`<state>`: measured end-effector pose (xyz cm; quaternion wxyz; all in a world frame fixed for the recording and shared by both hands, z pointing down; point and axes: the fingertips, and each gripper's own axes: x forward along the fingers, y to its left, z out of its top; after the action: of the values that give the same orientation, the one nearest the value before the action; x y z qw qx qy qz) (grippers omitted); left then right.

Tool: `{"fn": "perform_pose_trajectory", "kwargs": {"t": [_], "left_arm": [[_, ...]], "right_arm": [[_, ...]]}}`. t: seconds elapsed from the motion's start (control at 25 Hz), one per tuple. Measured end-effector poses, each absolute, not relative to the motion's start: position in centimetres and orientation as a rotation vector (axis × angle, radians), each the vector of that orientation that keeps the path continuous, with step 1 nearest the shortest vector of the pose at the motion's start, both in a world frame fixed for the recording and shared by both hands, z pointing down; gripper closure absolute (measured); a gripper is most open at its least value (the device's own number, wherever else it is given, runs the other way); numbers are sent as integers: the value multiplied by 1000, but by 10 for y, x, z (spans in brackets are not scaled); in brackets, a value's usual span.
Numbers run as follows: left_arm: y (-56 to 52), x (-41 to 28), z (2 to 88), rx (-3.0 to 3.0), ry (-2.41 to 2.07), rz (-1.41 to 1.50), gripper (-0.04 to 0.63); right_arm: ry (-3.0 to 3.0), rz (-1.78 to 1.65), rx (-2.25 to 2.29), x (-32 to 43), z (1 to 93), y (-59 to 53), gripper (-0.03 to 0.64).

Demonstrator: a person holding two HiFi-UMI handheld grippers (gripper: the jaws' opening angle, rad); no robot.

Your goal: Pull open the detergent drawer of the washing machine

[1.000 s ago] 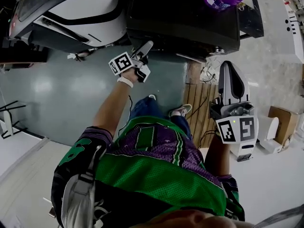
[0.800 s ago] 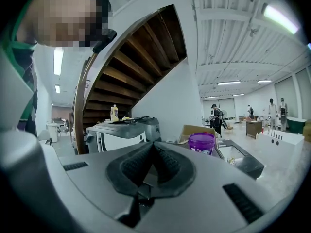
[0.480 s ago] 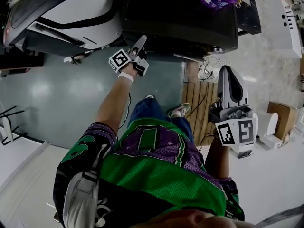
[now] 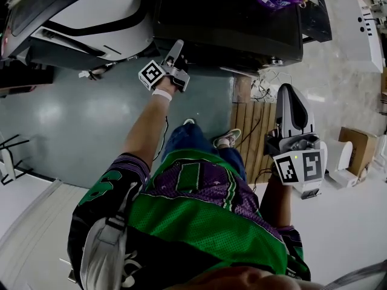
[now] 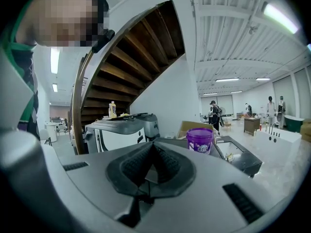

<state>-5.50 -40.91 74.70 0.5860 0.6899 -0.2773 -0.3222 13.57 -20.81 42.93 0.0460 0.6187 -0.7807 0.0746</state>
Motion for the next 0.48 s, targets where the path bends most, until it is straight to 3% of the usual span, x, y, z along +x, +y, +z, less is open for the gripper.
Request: {"fn": "perform_pose_trajectory", "kwargs": {"t": [0.48], "left_arm": [[-402, -58, 745, 1594, -630, -795, 190]], "right_arm": [[-2389, 248, 1872, 135, 434, -203, 615]]}}
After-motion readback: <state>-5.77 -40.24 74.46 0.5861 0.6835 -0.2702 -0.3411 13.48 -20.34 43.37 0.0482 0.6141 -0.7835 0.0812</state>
